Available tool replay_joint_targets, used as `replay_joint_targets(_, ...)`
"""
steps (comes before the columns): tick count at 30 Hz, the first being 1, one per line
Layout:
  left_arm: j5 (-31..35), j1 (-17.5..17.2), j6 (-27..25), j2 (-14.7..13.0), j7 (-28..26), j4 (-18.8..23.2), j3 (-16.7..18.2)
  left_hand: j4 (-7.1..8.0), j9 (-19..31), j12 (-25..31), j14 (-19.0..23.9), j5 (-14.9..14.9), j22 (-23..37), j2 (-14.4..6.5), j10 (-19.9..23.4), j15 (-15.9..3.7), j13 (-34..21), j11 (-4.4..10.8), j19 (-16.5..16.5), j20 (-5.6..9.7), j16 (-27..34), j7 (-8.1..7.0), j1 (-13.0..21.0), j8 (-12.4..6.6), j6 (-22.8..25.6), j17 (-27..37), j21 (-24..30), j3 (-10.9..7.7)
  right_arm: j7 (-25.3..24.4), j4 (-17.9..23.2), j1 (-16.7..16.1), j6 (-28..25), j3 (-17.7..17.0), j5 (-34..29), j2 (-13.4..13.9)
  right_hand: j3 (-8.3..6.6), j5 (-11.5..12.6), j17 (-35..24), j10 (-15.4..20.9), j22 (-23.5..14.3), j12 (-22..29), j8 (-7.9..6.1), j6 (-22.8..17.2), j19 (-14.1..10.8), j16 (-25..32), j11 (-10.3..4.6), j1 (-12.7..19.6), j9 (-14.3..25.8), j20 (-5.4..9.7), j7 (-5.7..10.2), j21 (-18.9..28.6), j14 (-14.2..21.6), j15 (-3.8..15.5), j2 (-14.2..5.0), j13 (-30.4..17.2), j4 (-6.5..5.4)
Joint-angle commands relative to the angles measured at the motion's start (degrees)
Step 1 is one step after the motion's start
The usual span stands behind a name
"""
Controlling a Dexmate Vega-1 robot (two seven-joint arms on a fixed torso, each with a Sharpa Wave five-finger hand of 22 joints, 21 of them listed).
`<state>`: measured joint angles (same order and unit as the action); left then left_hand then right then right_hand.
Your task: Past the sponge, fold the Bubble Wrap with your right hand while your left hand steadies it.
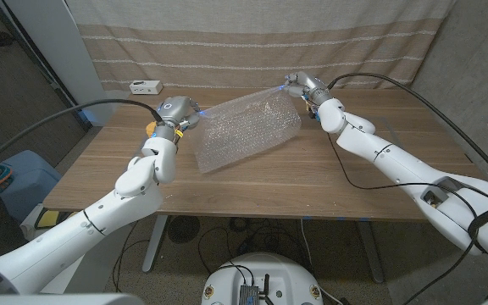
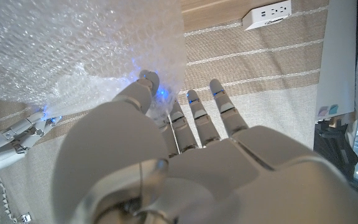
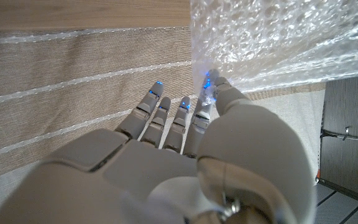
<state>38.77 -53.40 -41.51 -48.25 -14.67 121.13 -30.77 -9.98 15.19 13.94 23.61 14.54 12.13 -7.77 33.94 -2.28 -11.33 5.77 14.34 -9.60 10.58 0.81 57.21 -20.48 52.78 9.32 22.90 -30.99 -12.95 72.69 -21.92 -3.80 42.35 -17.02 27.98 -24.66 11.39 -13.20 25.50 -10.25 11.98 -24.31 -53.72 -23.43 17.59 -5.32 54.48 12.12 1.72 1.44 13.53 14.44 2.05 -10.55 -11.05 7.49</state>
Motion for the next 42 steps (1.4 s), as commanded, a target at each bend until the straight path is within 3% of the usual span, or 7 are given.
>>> replay_joint_targets(1, 4.5, 5.0, -2.5, 1.0, 1.7, -5.0, -4.8, 0.13, 0.1, -0.3, 0.2, 0.4, 0.3, 0.4, -0.1, -0.22, -0.2, 0.34, 0.0, -0.29, 0.0, 5.11, 0.2, -0.15, 5.8, 0.2, 0.2, 0.13, -1.3, -16.7, 7.8, 6.0, 4.8, 1.2, -7.1, -0.18, 0.3, -0.2, 0.5, -0.3, -0.2, -0.22, -0.2, -0.6, 0.4, 0.06, 0.7, 0.2, -0.07, -0.01, 0.0, 0.5, 7.09, -0.16, -0.3, -0.45)
replay_joint_targets(14, 6.8, 9.2, -0.9, 2.9, 2.6, -12.6, -9.2, 0.14, -0.1, -0.5, 0.2, 0.7, 0.3, 0.6, 0.3, -0.54, -0.2, 0.57, -0.1, 0.13, -0.1, 4.88, 0.2, -0.06, 6.3, 0.2, 0.4, 0.27, -4.4, -45.8, 18.0, 14.4, 11.7, 3.0, -18.7, -0.02, 0.3, -0.2, 0.6, -0.3, -0.2, -0.22, -0.1, -0.8, 0.6, 0.23, 0.9, 0.3, 0.09, -0.03, 0.0, 0.7, 7.18, -0.21, -0.3, -0.57)
replay_joint_targets(17, 7.1, 10.6, 0.1, 3.8, 2.8, -14.8, -10.3, 0.15, -0.1, -0.6, 0.2, 0.8, 0.3, 0.6, 0.2, -0.64, -0.2, 0.54, -0.2, 0.11, -0.1, 4.82, 0.2, 0.0, 6.3, 0.2, 0.5, 0.33, -3.3, -51.3, 20.4, 12.6, 14.3, 4.8, -21.5, 0.02, 0.3, -0.3, 0.6, -0.3, -0.2, -0.22, -0.2, -0.8, 0.6, 0.26, 0.9, 0.3, 0.11, -0.05, 0.1, 0.8, 7.19, -0.23, -0.3, -0.6)
replay_joint_targets(21, 7.4, 12.3, 1.4, 4.9, 3.2, -17.6, -11.8, 0.16, -0.1, -0.6, 0.1, 0.8, 0.3, 0.7, 0.4, -0.72, -0.2, 0.56, -0.1, 0.22, -0.2, 4.81, 0.1, 0.04, 6.4, 0.2, 0.5, 0.41, 0.1, -52.0, 22.3, 6.4, 19.0, 9.2, -22.4, 0.06, 0.3, -0.3, 0.8, -0.3, -0.2, -0.19, -0.1, -0.9, 0.7, 0.29, 1.0, 0.3, 0.03, -0.12, 0.1, 0.9, 7.13, -0.26, -0.3, -0.63)
replay_joint_targets(25, 6.8, 13.3, 3.2, 6.5, 1.6, -20.4, -12.4, 0.16, -0.2, -0.7, 0.1, 0.9, 0.3, 0.7, 0.3, -0.79, -0.3, 0.53, -0.1, 0.22, -0.2, 4.96, 0.1, 0.14, 6.3, 0.2, 0.6, 0.47, 0.7, -47.7, 22.1, 2.4, 22.8, 12.4, -20.4, 0.07, 0.3, -0.3, 0.8, -0.3, -0.2, -0.13, 0.0, -1.0, 0.7, 0.29, 1.1, 0.3, 0.03, -0.12, 0.1, 1.0, 7.12, -0.29, -0.3, -0.64)
replay_joint_targets(35, 9.0, 16.2, 3.1, 9.4, 0.3, -26.2, -15.6, 0.45, -0.3, -1.1, 0.3, 0.9, 0.3, 0.4, 0.0, -1.18, -0.3, 0.68, -0.2, 0.11, 0.0, 3.63, -0.1, 0.84, 5.1, 0.3, 0.7, 0.8, 5.8, -46.7, 23.9, -3.5, 27.5, 17.2, -19.9, 0.17, 0.3, -0.4, 0.8, -0.3, -0.3, 0.46, 1.3, -1.0, 0.8, 0.5, 1.4, 0.2, -0.32, 0.17, 0.1, 1.0, 6.79, -0.25, -0.3, -0.67)
replay_joint_targets(42, 10.9, 17.9, 1.9, 11.0, -0.7, -29.7, -17.7, 0.76, -0.3, -1.2, 0.3, 0.8, 0.3, 0.3, 0.0, -1.34, -0.3, 0.76, -0.2, 0.04, 0.0, 2.59, -0.5, 1.25, 4.3, 0.3, 0.8, 1.1, 6.7, -46.7, 24.2, -3.1, 26.8, 19.0, -19.3, 1.23, -0.5, -0.4, -2.6, -0.3, -1.2, 5.84, 11.6, 0.3, 0.0, 1.55, -0.2, -0.5, -1.59, 2.42, -0.5, -0.4, 5.2, 0.39, -0.4, -1.96)
